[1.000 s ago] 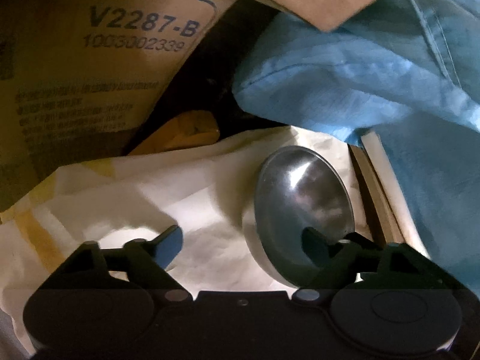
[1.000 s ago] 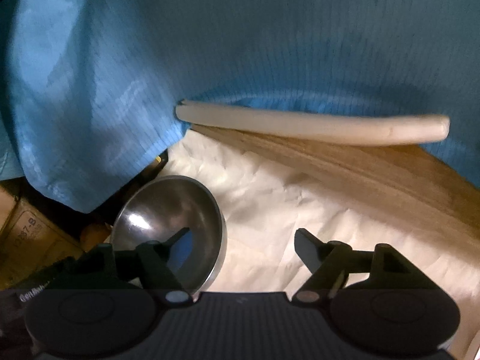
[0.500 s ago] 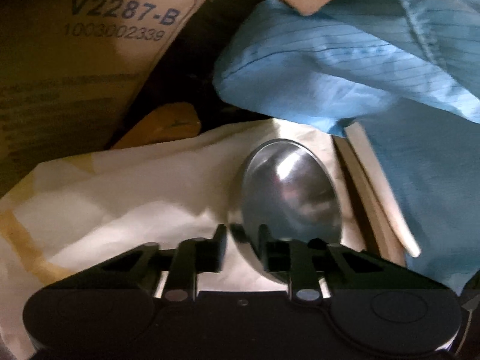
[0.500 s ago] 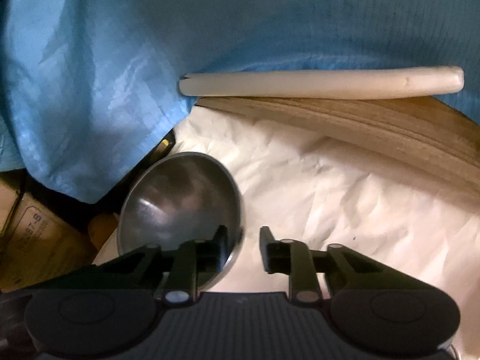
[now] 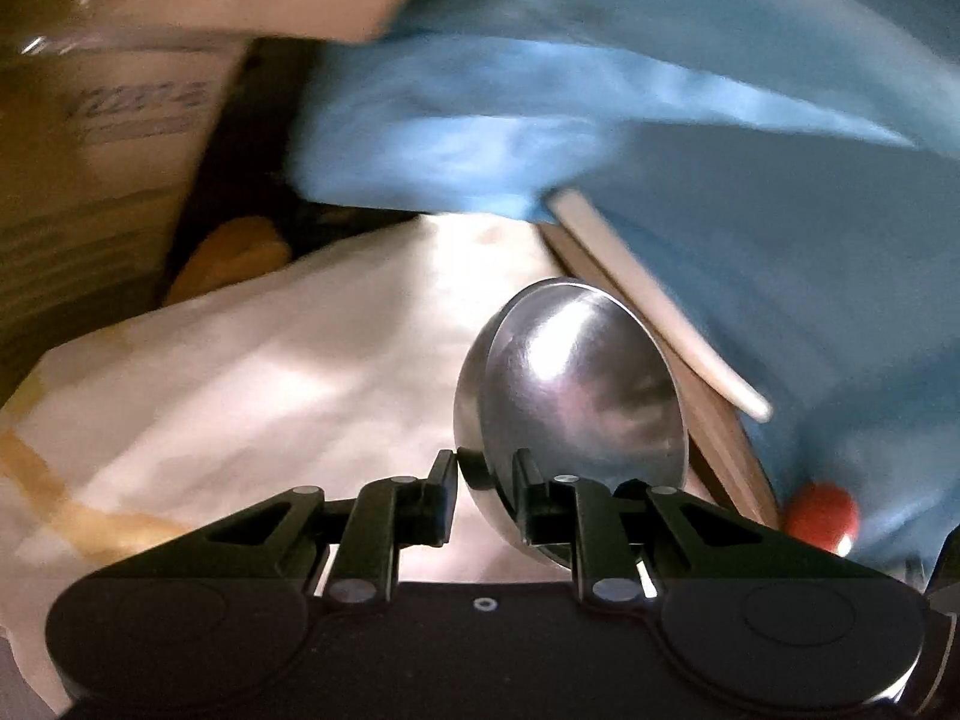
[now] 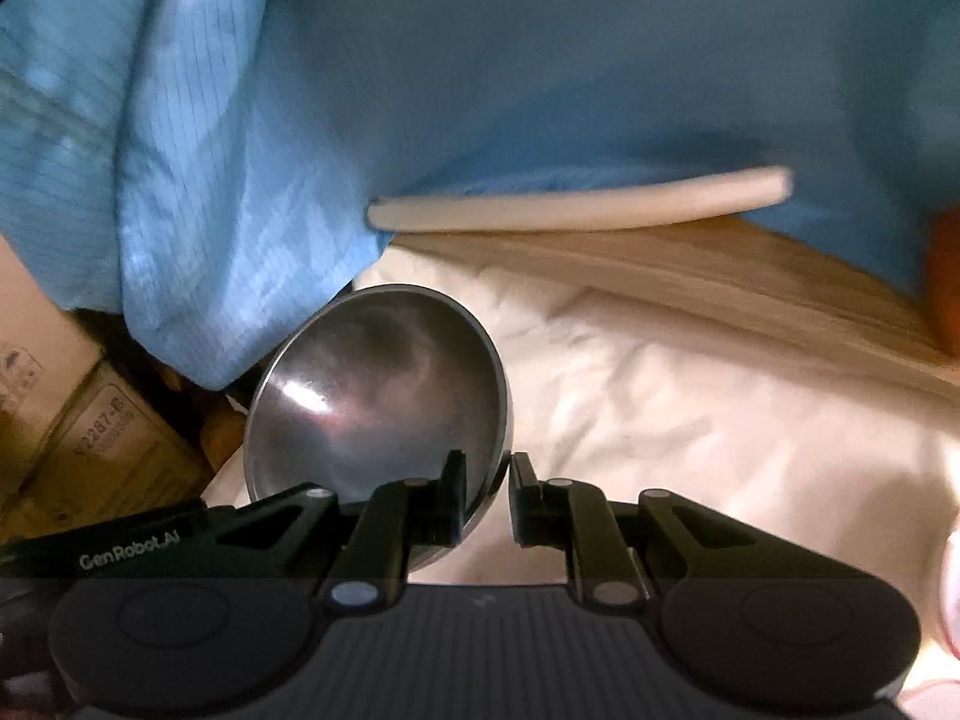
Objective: Organize plates and bowls
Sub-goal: 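Lift the steel bowl with both tools and carry it toward the white bowls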
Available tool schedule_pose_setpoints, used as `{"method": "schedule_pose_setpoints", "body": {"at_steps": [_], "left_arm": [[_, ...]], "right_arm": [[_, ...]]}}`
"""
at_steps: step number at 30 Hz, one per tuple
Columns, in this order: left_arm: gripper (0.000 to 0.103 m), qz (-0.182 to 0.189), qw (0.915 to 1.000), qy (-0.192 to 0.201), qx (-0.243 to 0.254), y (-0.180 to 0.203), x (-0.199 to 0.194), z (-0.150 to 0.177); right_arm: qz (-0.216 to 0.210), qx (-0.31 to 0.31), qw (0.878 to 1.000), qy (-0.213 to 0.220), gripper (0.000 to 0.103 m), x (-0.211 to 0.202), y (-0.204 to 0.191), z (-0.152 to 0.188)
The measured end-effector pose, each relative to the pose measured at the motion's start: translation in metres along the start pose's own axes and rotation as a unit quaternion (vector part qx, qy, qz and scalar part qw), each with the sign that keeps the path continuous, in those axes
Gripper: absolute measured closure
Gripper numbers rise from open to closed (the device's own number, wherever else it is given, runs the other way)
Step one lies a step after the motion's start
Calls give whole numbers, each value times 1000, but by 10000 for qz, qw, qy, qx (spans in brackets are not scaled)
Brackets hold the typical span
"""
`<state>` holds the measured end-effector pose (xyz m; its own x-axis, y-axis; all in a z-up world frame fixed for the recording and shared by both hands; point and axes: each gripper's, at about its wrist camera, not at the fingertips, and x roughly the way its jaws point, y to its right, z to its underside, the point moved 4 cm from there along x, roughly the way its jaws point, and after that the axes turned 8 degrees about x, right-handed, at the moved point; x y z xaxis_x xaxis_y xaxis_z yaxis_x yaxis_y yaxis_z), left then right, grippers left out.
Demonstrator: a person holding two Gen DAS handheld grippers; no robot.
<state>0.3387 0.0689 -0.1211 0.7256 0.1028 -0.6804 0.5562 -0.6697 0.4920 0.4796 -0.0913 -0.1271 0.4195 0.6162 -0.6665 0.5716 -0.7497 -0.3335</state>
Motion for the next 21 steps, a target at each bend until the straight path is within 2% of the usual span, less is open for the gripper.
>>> {"method": "schedule_pose_setpoints", "body": {"at_steps": [6, 10, 15, 19, 21], "left_arm": [[82, 424, 9963, -160, 727, 48, 1, 10], [83, 765, 9880, -326, 1305, 88, 1, 25], [83, 1369, 9669, -658, 2048, 145, 5, 54], [82, 1792, 9454, -948, 2552, 189, 7, 85], [82, 2020, 9319, -1115, 2798, 213, 9, 103]], "right_arm": [[184, 452, 9978, 448, 86, -48, 36, 10], [342, 874, 9926, 769, 85, -84, 69, 24], [662, 1426, 9808, 1155, 85, -134, 116, 46], [1017, 1914, 9660, 1413, 85, -172, 152, 70], [1200, 2159, 9573, 1502, 85, -189, 170, 82]]}}
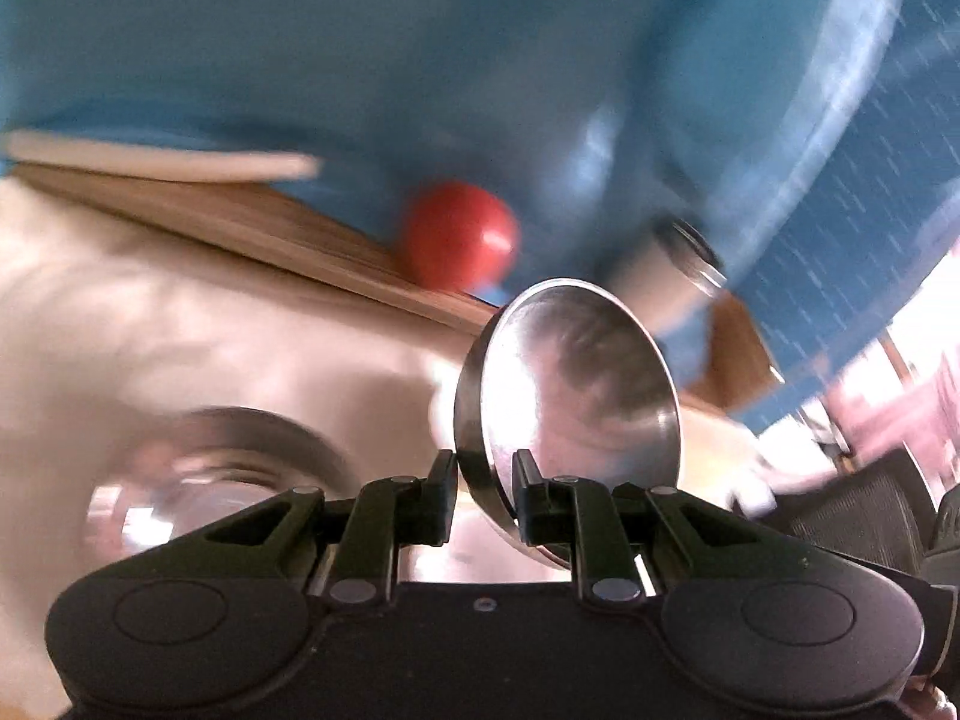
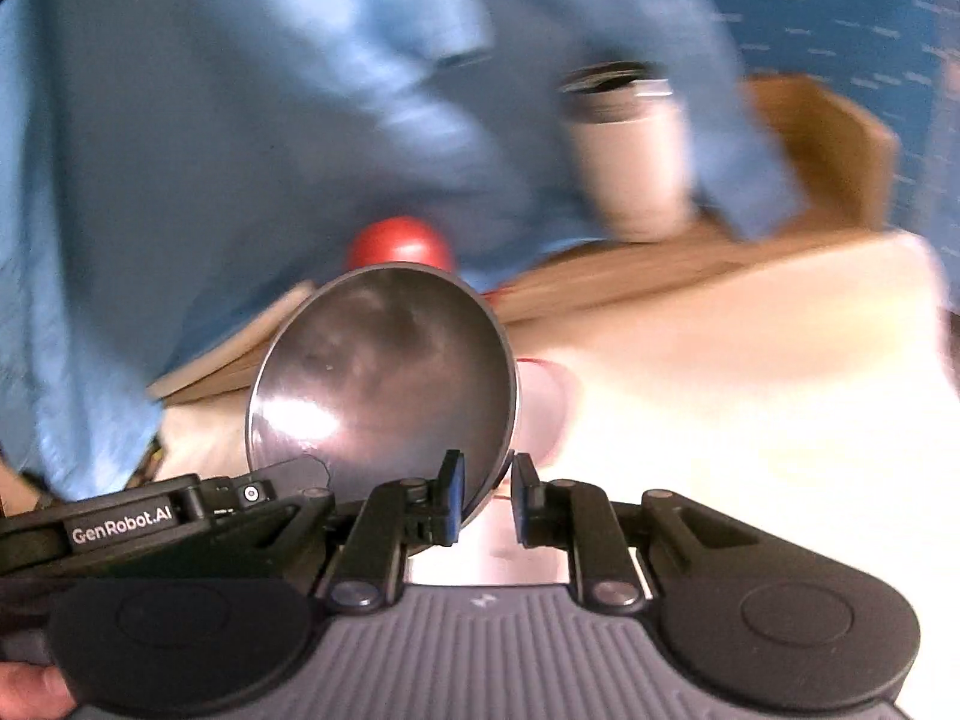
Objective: Organize plates and bowls
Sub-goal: 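Lift the steel bowl with both tools and carry it toward the white bowls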
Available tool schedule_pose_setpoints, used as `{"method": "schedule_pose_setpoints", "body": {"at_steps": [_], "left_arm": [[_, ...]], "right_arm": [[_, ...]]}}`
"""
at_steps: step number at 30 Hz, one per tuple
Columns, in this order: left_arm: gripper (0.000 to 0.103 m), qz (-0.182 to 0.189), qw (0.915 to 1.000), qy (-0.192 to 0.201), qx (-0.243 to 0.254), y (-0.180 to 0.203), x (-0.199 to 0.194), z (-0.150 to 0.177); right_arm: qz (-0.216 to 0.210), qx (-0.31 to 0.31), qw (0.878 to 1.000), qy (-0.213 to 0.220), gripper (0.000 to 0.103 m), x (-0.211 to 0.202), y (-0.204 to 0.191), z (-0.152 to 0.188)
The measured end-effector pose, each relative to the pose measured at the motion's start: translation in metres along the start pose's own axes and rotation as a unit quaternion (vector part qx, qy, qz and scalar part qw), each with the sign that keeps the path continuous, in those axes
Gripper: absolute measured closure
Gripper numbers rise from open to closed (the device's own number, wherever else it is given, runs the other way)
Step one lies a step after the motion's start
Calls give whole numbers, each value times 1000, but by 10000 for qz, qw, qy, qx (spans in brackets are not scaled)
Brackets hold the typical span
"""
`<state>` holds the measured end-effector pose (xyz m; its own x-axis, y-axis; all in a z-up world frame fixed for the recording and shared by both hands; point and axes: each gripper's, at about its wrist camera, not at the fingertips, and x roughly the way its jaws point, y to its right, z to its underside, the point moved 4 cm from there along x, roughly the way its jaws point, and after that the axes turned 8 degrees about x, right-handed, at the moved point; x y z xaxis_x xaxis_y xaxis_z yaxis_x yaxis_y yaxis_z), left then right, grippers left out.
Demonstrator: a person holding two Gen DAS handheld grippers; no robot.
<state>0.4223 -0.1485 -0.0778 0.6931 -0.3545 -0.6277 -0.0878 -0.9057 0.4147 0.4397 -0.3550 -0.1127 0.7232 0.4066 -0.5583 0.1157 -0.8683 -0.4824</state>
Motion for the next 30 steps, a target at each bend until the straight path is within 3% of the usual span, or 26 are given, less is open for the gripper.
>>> {"method": "schedule_pose_setpoints", "body": {"at_steps": [6, 13, 20, 30], "left_arm": [[82, 538, 9958, -479, 565, 62, 30, 17], [82, 818, 9865, -1183, 787, 89, 64, 38], [82, 763, 9788, -1652, 939, 89, 75, 50], [82, 564, 9678, -2280, 901, 73, 90, 65]], "right_arm": [[502, 618, 9965, 244, 85, -39, 63, 2], [908, 1045, 9903, 125, 84, -56, 99, 21], [974, 1271, 9870, -127, 84, -55, 118, 41], [1057, 1334, 9839, -545, 84, -39, 115, 54]]}}
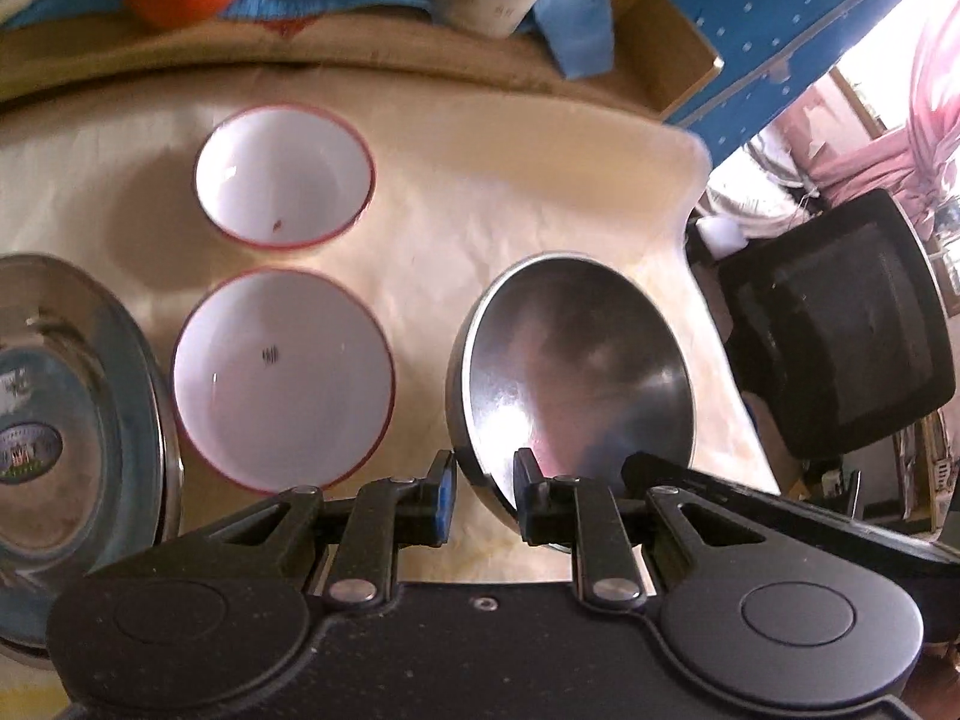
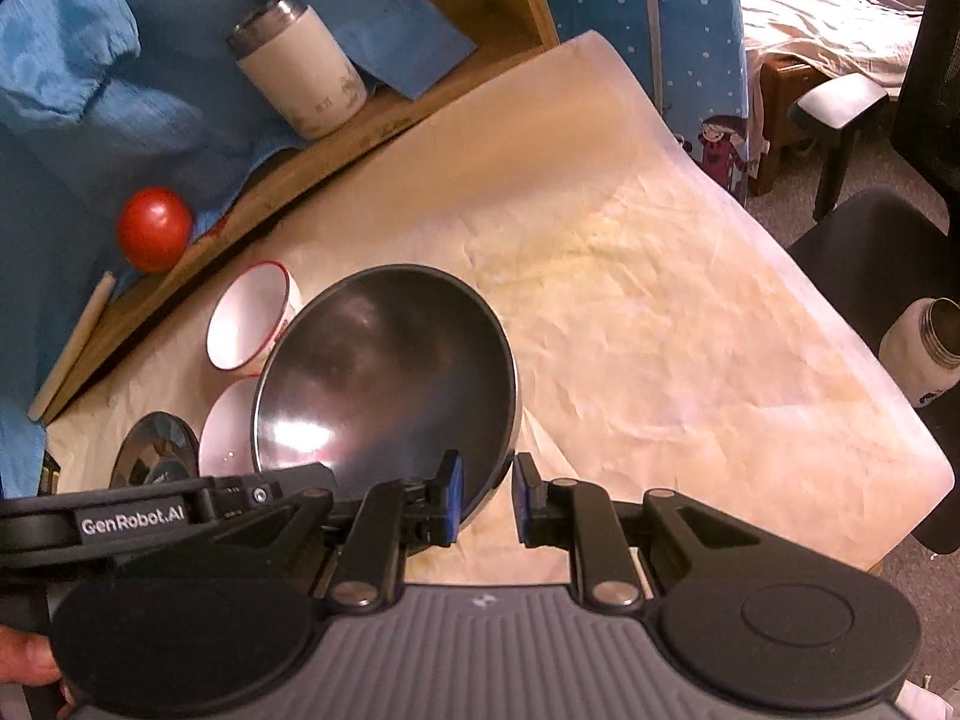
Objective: Organize plates and bowls
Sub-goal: 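Lift the steel bowl with both tools and carry it toward the white bowls, then lower the steel bowl onto the table and open both tools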
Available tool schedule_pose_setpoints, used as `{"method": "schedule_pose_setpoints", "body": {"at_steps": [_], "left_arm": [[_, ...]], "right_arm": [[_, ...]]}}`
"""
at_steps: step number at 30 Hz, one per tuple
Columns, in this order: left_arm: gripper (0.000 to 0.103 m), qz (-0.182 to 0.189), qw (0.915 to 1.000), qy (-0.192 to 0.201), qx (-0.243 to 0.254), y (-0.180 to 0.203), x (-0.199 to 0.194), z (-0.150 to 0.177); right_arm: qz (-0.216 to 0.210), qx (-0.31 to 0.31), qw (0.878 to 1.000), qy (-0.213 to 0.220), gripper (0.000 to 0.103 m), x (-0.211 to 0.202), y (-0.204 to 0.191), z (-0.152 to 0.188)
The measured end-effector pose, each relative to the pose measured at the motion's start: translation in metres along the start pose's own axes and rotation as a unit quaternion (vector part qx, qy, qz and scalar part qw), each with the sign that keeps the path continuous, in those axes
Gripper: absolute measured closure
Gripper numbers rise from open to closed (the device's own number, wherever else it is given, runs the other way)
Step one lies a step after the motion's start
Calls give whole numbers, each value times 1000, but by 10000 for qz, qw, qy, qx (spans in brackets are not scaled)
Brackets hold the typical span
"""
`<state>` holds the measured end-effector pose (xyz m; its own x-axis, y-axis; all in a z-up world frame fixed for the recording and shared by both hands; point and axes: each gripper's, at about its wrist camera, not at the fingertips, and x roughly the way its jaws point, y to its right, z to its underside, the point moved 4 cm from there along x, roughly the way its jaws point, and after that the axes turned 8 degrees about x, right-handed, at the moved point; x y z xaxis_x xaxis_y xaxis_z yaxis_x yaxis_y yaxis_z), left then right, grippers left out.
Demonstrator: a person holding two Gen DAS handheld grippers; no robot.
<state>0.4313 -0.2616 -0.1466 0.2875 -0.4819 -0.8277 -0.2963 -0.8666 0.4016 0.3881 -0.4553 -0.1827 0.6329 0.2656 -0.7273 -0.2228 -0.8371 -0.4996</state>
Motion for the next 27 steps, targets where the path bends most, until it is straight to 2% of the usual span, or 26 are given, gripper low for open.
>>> {"method": "schedule_pose_setpoints", "body": {"at_steps": [8, 11, 17, 20, 22, 23, 27], "left_arm": [[81, -74, 9990, -415, 142, -4, 19, 4], [81, -32, 9988, -435, 230, -4, 21, 3], [78, 102, 9984, -490, 279, -3, 24, 0], [67, 202, 9980, -493, 339, -3, 22, -1], [50, 218, 9979, -474, 382, -3, 20, -2], [46, 222, 9977, -483, 423, -3, 19, -3], [26, 247, 9958, -603, 638, -1, 12, -2]], "right_arm": [[189, -23, 9996, -220, 84, 10, 0, 3], [227, -38, 9995, -226, 83, 12, 0, 3], [202, 3, 9995, -247, 74, 12, -1, 4], [197, 40, 9995, -226, 72, 10, -1, 4], [211, 55, 9996, -185, 65, 8, -1, 3], [233, 60, 9996, -165, 59, 7, 0, 3], [284, 48, 9995, -91, 46, 1, 0, 2]]}}
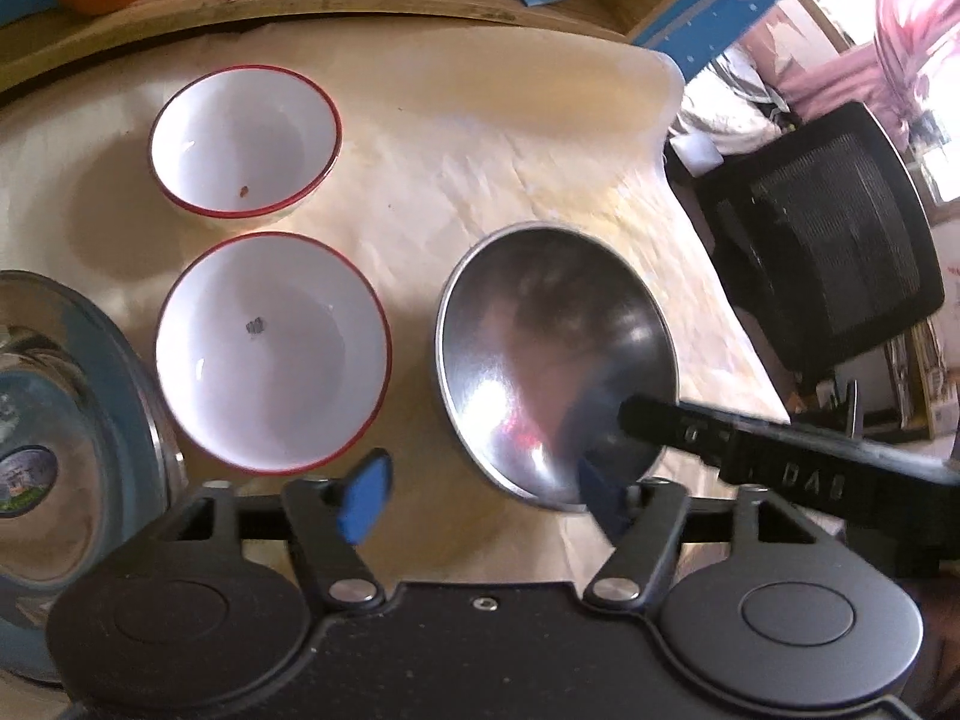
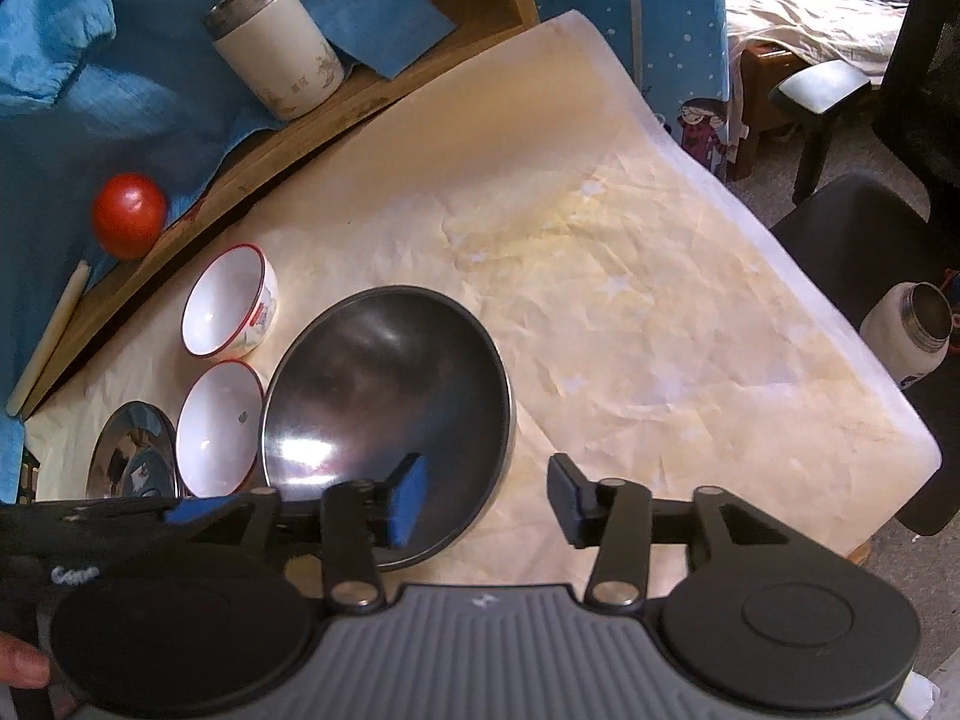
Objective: Organize plates and bowls
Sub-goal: 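Lower the steel bowl onto the table and open both tools, then move both tools to the red-rimmed white bowl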
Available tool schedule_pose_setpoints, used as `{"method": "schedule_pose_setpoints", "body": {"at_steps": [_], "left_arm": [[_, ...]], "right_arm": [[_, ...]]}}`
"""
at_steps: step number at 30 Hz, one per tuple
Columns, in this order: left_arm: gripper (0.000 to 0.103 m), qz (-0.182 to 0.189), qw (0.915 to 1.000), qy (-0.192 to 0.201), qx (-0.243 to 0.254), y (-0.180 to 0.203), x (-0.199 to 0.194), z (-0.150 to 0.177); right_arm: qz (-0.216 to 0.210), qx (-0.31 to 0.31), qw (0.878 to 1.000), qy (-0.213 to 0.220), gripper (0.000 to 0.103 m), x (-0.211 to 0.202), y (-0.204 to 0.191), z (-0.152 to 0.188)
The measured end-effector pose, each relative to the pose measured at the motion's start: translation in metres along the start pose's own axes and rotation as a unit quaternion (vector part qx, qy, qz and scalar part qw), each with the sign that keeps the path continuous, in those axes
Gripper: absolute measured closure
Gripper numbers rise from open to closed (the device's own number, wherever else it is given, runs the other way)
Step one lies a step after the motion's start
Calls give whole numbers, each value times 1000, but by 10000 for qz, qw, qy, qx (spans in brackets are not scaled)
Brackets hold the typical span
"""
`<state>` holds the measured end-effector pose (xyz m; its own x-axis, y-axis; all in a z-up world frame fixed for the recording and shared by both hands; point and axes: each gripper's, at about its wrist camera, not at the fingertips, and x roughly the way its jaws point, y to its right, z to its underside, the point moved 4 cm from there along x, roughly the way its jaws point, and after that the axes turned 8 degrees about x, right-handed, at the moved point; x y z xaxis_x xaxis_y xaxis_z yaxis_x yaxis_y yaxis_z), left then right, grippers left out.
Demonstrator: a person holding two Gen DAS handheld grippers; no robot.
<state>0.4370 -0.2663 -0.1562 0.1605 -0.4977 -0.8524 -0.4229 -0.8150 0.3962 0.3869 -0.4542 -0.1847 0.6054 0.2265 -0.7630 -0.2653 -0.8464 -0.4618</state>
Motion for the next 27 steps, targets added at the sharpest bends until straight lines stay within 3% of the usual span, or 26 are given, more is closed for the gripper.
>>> {"method": "schedule_pose_setpoints", "body": {"at_steps": [7, 9, 12, 19, 27], "left_arm": [[14, -184, 9992, 252, 267, -3, -37, 0], [7, -393, 9974, 412, 437, -7, -54, -1], [5, -722, 9938, 573, 616, -20, -74, -4], [1, -1264, 9866, 719, 738, -53, -99, -16], [1, -1545, 9690, 446, 1878, -58, -89, -33]], "right_arm": [[177, -325, 9990, 262, 24, -14, -8, -4], [200, -532, 9978, 336, 15, -19, -15, -4], [175, -876, 9949, 475, 7, -25, -28, -5], [-226, -1516, 9865, 584, 1, -30, -60, -8], [-590, -2246, 9711, 549, 1, -21, -97, -15]]}}
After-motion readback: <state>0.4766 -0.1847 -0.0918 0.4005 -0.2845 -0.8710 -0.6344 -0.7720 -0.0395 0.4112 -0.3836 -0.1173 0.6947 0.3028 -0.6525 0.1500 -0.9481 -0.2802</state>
